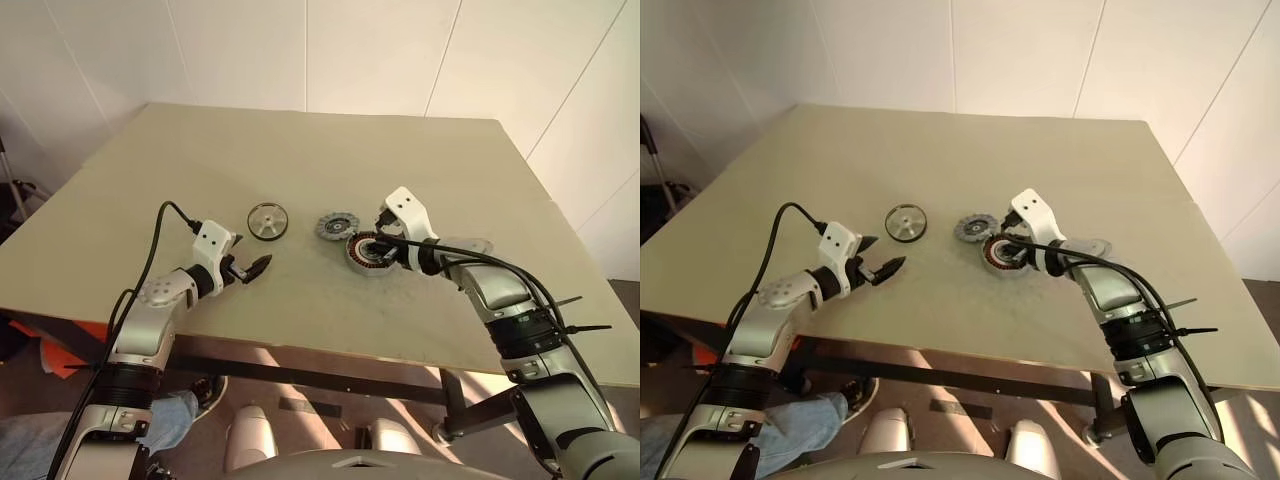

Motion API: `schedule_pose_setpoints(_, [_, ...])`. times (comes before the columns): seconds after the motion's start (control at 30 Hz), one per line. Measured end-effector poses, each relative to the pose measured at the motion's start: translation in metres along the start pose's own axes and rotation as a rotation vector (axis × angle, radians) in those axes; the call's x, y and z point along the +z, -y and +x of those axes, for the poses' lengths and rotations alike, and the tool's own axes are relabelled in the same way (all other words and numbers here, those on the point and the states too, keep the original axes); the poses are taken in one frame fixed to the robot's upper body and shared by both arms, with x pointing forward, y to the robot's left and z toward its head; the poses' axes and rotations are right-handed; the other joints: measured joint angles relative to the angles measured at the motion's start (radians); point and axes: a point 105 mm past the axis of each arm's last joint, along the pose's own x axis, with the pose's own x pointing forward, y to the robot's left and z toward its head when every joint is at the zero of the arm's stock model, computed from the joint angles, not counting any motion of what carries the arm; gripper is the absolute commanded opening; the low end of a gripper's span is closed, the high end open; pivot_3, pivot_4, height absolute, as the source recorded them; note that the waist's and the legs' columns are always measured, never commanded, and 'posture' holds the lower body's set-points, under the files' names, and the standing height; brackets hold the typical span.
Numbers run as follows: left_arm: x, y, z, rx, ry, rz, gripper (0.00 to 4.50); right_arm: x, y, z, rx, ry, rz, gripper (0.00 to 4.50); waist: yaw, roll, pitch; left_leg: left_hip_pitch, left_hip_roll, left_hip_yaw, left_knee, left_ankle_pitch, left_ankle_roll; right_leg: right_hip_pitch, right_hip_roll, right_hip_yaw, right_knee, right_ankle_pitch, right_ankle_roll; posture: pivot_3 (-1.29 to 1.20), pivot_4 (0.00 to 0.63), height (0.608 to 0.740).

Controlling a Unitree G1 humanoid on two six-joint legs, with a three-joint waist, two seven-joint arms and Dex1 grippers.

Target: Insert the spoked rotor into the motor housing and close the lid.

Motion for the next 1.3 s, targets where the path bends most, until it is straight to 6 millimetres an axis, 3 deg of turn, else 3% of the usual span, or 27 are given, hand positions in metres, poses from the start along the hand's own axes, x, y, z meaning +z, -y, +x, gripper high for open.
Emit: schedule_pose_setpoints(1.3, [0.001, -0.01, -0.002, 0.026, 0.003, 0.013, 4.5, 0.002, -0.007, -0.003, 0.004, -0.008, -0.019, 0.95, 0.0, 0.0, 0.0, 0.0, 0.0, 0.0, 0.0, 0.0, 0.0, -0.001, 0.0, 0.0, 0.0, 0.0, 0.0, 0.0, 0.0, 0.74])
